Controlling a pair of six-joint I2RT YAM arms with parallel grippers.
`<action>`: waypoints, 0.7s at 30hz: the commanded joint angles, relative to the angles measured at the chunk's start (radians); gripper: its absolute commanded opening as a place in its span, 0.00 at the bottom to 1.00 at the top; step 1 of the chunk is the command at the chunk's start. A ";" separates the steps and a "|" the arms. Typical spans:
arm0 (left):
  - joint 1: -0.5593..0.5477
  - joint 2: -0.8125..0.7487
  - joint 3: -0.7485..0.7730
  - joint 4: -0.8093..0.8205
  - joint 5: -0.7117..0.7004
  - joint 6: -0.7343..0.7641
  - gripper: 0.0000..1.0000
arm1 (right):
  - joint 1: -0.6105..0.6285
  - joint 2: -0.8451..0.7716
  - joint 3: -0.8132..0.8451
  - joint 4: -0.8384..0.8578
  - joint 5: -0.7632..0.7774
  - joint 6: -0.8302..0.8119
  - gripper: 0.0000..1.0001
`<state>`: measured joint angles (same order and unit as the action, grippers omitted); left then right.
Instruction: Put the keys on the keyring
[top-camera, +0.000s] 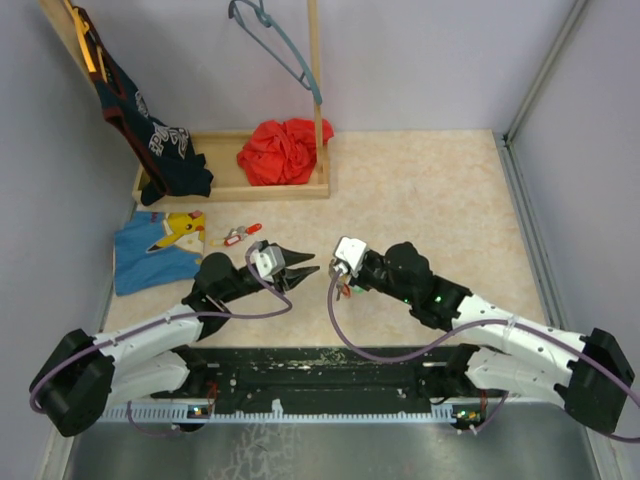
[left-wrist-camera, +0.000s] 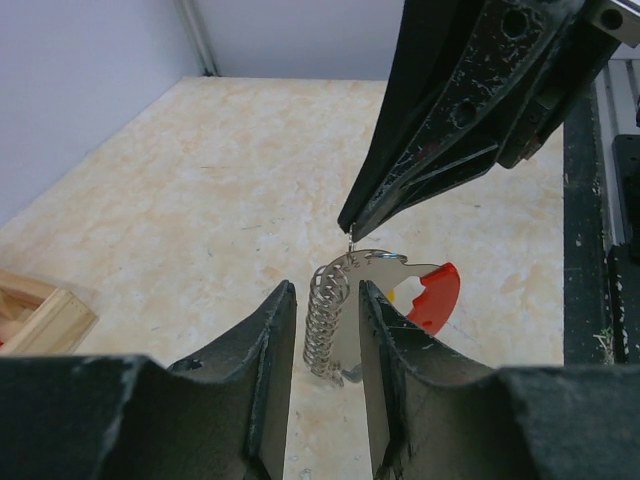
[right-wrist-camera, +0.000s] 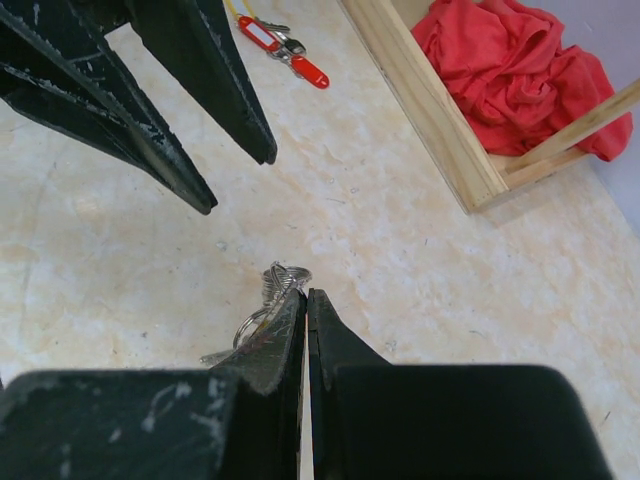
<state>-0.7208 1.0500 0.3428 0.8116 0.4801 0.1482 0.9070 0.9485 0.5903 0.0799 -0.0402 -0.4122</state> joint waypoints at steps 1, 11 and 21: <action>0.003 -0.010 0.012 -0.043 0.072 0.050 0.37 | -0.003 0.019 0.066 0.131 -0.061 0.020 0.00; 0.003 0.026 0.042 -0.069 0.113 0.082 0.37 | -0.003 0.056 0.071 0.172 -0.114 0.028 0.00; 0.003 0.035 0.053 -0.081 0.063 0.072 0.36 | -0.003 0.064 0.068 0.190 -0.153 0.033 0.00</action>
<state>-0.7208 1.0821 0.3656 0.7311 0.5518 0.2180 0.9070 1.0096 0.5915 0.1806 -0.1612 -0.3958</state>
